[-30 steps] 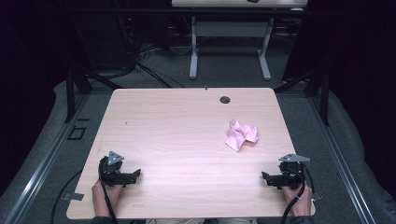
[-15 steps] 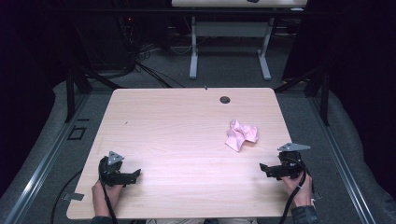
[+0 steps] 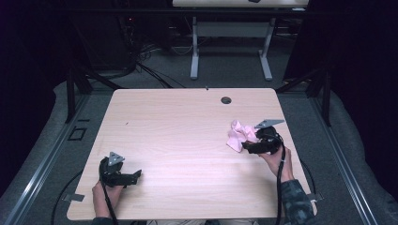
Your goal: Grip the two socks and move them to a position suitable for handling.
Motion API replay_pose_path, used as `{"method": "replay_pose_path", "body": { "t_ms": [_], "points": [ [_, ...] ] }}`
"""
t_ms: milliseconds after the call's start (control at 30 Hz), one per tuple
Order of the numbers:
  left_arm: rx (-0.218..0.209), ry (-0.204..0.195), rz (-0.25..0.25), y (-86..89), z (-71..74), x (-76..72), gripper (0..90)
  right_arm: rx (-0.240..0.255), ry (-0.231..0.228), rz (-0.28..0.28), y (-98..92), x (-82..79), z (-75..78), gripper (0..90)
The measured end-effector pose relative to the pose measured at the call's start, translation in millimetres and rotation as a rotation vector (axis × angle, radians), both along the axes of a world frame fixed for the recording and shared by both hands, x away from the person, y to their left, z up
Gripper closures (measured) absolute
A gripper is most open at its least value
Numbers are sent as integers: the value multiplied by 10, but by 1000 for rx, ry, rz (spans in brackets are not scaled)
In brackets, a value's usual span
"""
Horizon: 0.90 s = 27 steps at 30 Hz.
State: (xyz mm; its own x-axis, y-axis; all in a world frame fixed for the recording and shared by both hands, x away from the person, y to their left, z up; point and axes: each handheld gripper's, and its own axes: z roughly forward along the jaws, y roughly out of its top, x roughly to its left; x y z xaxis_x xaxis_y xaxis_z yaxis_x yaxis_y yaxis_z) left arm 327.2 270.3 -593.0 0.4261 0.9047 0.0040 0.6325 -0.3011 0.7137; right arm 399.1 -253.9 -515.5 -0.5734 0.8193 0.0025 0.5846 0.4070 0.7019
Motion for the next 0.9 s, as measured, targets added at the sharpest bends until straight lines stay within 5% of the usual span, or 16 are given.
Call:
{"method": "replay_pose_path", "body": {
  "t_ms": [267, 533, 667, 900],
  "points": [
    [0, 2, -2, 2, 2, 1, 6, -80, 43, -7, 262, 471, -61, 462],
    [-3, 2, -3, 3, 1, 3, 7, -192, 83, -25, 379, 652, -212, 694],
    [-3, 3, -6, 4, 2, 6, 8, -173, 67, -33, 373, 650, -218, 851],
    [0, 6, -10, 7, 5, 7, 8, -117, 39, -26, 334, 566, -90, 863]
  ]
}}
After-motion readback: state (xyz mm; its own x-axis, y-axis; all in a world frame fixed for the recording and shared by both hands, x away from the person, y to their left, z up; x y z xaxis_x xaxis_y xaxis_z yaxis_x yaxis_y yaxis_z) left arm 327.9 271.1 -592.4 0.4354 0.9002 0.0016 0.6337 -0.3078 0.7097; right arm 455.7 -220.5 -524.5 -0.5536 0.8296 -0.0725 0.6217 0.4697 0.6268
